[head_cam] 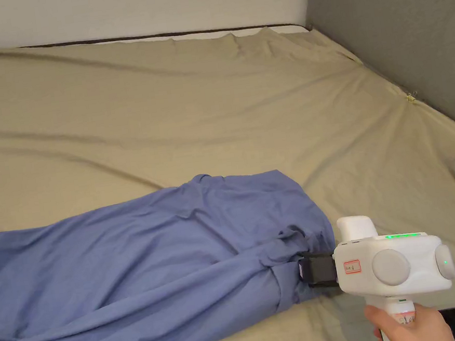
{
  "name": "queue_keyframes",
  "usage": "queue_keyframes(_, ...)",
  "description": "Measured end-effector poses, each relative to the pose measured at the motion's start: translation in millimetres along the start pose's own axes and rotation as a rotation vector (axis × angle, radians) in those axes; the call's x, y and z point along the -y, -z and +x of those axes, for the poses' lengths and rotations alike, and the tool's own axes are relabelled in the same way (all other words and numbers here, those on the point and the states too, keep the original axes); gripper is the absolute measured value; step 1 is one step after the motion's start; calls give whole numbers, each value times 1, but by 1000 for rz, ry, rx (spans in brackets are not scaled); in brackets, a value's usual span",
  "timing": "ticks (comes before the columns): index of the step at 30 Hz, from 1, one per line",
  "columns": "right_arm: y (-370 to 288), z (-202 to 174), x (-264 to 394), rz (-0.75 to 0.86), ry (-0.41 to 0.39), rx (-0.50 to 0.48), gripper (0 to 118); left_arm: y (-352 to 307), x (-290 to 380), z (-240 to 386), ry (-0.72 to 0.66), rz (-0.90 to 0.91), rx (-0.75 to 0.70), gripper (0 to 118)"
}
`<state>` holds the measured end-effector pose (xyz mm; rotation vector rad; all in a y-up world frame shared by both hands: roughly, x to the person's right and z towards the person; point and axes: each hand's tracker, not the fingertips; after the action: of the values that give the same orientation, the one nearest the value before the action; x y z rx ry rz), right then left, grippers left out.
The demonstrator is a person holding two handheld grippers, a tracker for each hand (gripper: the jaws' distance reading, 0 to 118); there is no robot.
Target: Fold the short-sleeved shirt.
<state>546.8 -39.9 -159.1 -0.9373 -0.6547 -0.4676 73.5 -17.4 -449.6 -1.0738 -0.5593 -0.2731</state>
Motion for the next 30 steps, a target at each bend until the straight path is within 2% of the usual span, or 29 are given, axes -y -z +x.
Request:
queue_keyframes(1, 3, 1, 0, -33, -12, -22, 47, 1, 1, -4, -9, 6, 3, 7)
queue_keyframes(2, 4, 0, 3, -45, -28, -62, 30, 1, 2, -5, -35, 18, 13, 7)
queue_keyframes(3, -5, -8, 7, 28, -51, -51, 19, -1, 4, -10, -94, 35, 43, 7)
queue_keyframes(4, -8, -14, 7, 28, -77, -25, 14, -1, 5, -16, -151, 50, 80, 7)
queue_keyframes(5, -9, -18, 8, 24, -128, -11, 11, -2, 6, -25, -232, 44, 132, 7)
queue_keyframes(6, -12, -18, 9, 25, -131, -49, 11, -3, 5, -30, -262, 32, 167, 7)
queue_keyframes(8, -26, -25, 11, 32, -135, -51, 10, -12, 1, -35, -223, 17, 155, 7)
queue_keyframes(13, -90, -14, 22, 93, -121, -145, 10, -59, -10, -34, -82, 29, 149, 7)
queue_keyframes(15, -110, -9, 33, 80, -141, -170, 10, -76, -6, -34, -13, 34, 129, 7)
queue_keyframes(18, -129, -5, 59, 29, -196, -136, 10, -88, 13, -40, 69, -34, 64, 7)
queue_keyframes(22, -130, 6, 101, -69, -178, -126, 10, -75, 50, -52, 57, -142, 64, 7)
queue_keyframes(26, -119, 5, 120, -99, -168, -124, 11, -60, 68, -56, 22, -215, 95, 7)
queue_keyframes(27, -115, 4, 121, -95, -182, -122, 14, -58, 68, -58, 7, -225, 113, 10)
queue_keyframes(28, -112, 5, 119, -94, -182, -109, 33, -60, 68, -60, -9, -218, 113, 28)
queue_keyframes(29, -113, 4, 116, -100, -174, -94, 90, -64, 70, -59, -23, -227, 89, 70)
queue_keyframes(30, -117, 5, 114, -104, -161, -75, 113, -71, 73, -61, -12, -231, 74, 81)
